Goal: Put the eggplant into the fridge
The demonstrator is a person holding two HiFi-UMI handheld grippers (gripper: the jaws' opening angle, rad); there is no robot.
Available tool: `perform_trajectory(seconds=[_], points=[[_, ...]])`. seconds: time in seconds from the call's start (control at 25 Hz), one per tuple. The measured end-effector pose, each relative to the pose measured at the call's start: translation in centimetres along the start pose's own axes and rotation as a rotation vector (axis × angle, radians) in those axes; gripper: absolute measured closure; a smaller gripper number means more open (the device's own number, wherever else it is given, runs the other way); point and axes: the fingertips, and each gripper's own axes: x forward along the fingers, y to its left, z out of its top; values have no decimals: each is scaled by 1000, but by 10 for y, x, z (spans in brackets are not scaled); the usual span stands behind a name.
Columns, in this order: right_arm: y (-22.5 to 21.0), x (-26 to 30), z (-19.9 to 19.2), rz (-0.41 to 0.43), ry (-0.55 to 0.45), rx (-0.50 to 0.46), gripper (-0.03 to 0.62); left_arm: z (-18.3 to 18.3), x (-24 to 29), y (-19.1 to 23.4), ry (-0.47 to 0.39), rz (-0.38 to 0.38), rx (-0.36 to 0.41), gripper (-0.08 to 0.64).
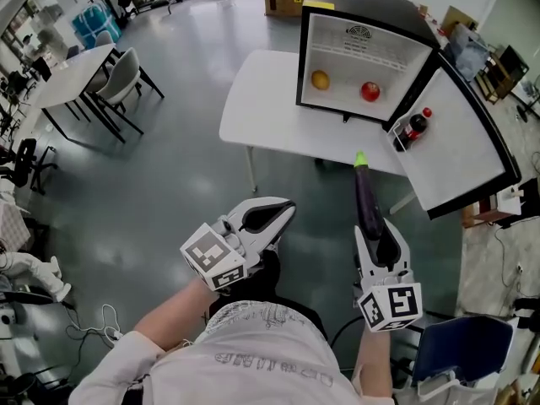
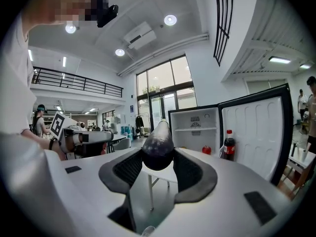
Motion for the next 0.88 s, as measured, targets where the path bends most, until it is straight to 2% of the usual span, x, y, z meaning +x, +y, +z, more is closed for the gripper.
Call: perform_trajectory(seconds=[0.88], points=[[-42,156,-1,-32,87,13,396,-4,66,163,39,-9,-64,552]])
